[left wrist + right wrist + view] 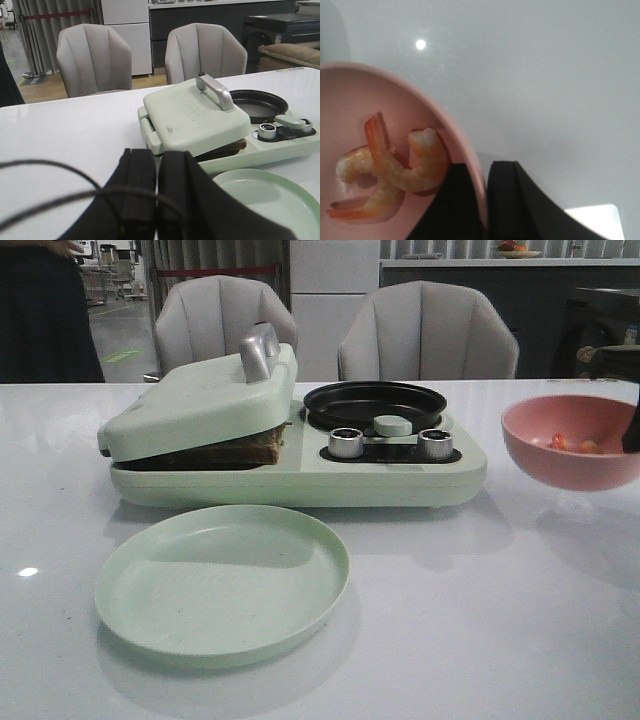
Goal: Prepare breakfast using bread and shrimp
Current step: 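Lift the pink bowl with the right gripper over the black pan, then tilt the pink bowl with the right gripper to pour shrimp into the pan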
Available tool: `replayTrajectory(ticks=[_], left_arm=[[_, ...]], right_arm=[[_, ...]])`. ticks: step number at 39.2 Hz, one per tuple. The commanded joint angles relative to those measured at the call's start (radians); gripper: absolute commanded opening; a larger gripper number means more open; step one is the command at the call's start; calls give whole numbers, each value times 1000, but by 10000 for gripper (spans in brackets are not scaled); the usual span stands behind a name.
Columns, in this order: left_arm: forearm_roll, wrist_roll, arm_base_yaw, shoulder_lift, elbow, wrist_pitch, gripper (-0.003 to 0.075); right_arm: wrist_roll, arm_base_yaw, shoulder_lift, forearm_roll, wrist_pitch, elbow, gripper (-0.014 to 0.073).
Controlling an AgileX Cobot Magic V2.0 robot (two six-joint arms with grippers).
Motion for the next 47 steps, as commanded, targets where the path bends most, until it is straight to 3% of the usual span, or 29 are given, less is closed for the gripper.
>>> replayTrajectory(ticks=[1, 8, 20, 32, 47], left_arm=[[-15, -10, 2, 11, -24, -77, 113], [-15, -10, 2, 11, -24, -77, 114], [-15, -10, 2, 11, -24, -77, 114], [-15, -10, 2, 11, -24, -77, 114], [-15, -10, 2, 11, -24, -77, 114]], right_arm=[[-12, 23, -72, -2, -7, -94, 143], [-17, 101, -65, -2, -17, -191, 143], [-18, 249, 32, -2, -163, -325, 143], [-18, 306, 122, -34, -537, -334, 119], [-31, 315, 187, -231, -1071, -228, 119]])
